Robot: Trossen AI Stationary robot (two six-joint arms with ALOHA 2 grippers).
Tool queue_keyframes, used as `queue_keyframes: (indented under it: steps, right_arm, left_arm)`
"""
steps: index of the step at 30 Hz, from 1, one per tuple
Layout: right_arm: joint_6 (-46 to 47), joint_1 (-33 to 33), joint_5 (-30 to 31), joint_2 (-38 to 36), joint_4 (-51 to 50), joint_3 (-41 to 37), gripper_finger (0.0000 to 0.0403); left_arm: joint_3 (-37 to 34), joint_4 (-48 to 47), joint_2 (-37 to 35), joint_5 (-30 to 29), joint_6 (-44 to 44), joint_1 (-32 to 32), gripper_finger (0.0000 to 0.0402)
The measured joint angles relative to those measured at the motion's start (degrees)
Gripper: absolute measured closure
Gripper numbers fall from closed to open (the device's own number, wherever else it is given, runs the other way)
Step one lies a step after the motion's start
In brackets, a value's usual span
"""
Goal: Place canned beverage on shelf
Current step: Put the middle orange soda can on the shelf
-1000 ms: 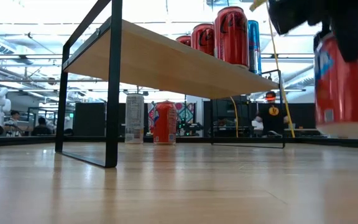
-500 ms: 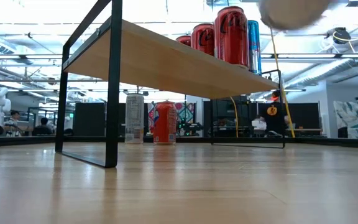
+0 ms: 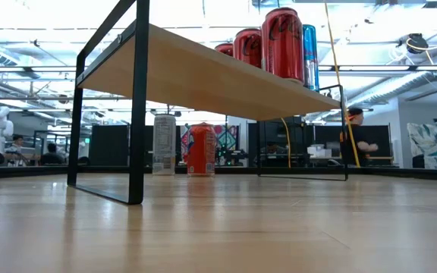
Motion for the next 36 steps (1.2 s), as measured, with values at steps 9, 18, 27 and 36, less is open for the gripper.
queue_keyframes:
  steps: [9, 18, 27, 36]
  right_arm:
    - [-0.2, 0.0, 3.3, 0.0, 4.4, 0.0, 0.0129]
    - [-2.9, -0.2, 6.2, 0.0, 12.3, 0.0, 0.0129]
    - [-5.3, -1.7, 6.2, 0.0, 13.0, 0.0, 0.0129]
    - [-16.0, -4.4, 6.1, 0.0, 14.3, 0.0, 0.0129]
  left_arm:
    - [0.0, 0.2, -4.4, 0.3, 1.4, 0.8, 0.0006]
    - [0.0, -1.1, -6.5, 4.4, 1.3, 1.1, 0.0004]
    - [0.0, -3.3, -7.6, 4.7, 2.7, 1.1, 0.0004]
    - [0.0, -5.7, -7.6, 4.7, 2.8, 1.6, 0.0004]
